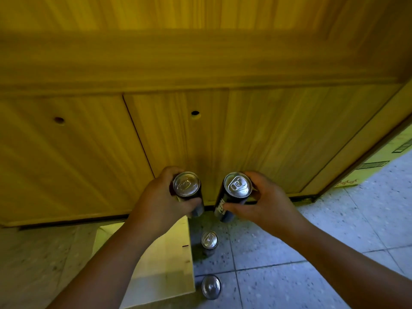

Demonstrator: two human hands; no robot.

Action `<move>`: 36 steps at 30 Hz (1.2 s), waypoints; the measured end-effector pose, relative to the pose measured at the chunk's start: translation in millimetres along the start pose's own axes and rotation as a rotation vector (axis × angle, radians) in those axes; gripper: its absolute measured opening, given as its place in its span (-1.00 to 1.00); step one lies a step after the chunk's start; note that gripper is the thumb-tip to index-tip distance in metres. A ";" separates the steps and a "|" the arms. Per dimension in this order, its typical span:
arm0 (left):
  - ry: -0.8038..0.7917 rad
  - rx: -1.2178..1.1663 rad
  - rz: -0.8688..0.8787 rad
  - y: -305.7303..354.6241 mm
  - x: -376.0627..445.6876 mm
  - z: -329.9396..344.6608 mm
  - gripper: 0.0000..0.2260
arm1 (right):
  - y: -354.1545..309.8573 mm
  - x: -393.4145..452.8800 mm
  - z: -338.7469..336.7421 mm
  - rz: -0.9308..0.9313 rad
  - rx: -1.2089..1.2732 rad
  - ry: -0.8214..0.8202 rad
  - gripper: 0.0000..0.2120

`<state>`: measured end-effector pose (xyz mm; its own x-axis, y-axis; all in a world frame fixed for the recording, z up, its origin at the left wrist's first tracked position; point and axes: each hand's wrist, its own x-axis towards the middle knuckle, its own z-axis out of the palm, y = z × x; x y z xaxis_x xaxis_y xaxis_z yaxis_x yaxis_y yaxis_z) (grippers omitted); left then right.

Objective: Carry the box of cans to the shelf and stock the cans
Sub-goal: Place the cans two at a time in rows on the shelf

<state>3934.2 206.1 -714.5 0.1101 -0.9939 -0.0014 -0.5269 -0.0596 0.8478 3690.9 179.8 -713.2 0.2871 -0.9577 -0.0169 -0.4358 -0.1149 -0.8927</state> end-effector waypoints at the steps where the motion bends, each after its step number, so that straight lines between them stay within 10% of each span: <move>1: 0.008 0.002 -0.008 21.4 -6.2 -20.2 -0.41 | -23.7 -1.8 -8.2 0.012 0.019 -0.013 -0.42; 21: 0.053 -0.009 0.113 584.2 -82.8 -479.4 -0.45 | -712.9 -48.1 -256.8 -0.074 0.026 -0.111 -0.50; 36: 0.215 -0.013 0.111 667.5 -79.8 -591.8 -0.53 | -856.7 -37.4 -261.8 -0.133 0.022 -0.001 -0.47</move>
<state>4072.5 300.4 165.3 0.2294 -0.9518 0.2035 -0.5351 0.0513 0.8433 3830.1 245.0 170.1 0.3417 -0.9343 0.1019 -0.3754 -0.2351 -0.8966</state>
